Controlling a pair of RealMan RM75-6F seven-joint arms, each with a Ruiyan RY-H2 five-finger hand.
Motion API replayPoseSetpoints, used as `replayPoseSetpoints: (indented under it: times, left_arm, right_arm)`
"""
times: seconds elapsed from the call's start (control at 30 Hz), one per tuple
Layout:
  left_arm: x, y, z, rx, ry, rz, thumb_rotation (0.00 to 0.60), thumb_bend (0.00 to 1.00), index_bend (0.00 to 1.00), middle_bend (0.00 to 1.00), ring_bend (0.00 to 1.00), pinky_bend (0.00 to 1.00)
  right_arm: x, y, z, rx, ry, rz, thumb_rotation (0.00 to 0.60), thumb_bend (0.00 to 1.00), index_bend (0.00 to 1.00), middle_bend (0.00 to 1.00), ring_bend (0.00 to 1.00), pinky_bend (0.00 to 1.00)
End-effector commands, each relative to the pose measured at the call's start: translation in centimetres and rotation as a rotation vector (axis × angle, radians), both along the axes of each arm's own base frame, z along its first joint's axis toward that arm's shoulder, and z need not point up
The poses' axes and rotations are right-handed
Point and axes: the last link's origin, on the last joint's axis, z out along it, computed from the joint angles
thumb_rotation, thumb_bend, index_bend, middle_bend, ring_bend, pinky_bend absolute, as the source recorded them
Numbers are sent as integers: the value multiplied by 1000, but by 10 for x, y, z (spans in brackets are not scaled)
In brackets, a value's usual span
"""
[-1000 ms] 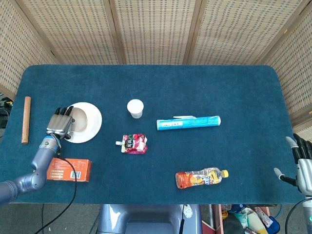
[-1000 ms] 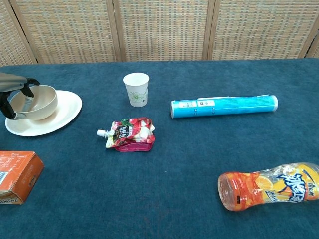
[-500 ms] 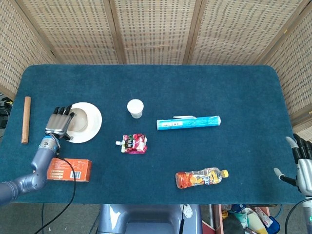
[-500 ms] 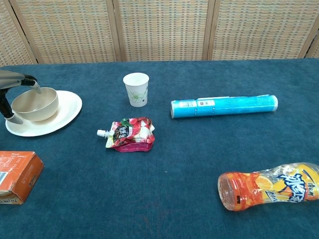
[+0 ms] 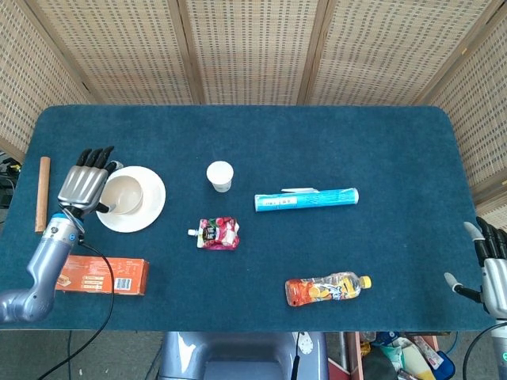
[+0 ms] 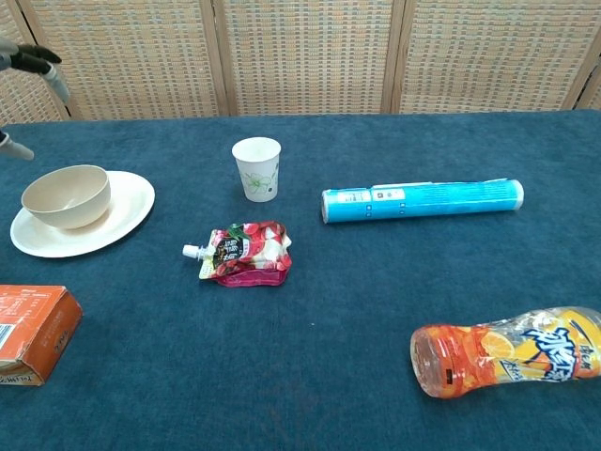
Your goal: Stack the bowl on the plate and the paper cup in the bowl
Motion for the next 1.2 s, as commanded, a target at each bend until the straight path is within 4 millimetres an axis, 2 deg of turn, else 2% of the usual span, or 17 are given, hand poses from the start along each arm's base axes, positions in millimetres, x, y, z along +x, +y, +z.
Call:
replayPoseSetpoints:
  times: [0.03,0.13,0.4,0.67,0.87,1.2]
  left_arm:
    - [12,-2,6,17,-23,-36,600,190,289,0,0,0]
    - [21,0,0,5,-22,-58,600,218,315,0,0,0]
    - [41,12,-42,-46,4,-82,600,275,368,0,0,0]
    - [64,35,-77,-52,10,-72,600,308,380,0,0,0]
    - [91,52,-99,-43,-12,-71,600,314,380,0,0,0]
    - [119,57,-137,-95,14,-107,600,318,386,0,0,0]
  right_arm:
    - [0,1,0,2,-2,-1,600,173,64,0,0,0]
    - [0,0,1,2,-4,1,600,173,64,0,0,0]
    - [-3,0,2,6,-23,-11,600,173,64,0,0,0]
    - [-6,-4,0,27,-43,-21,600,173,64,0,0,0]
    - [-10,-6,0,35,-58,-26,600,173,64,0,0,0]
    - [-17,-7,3,28,-92,-45,600,173,64,0,0,0]
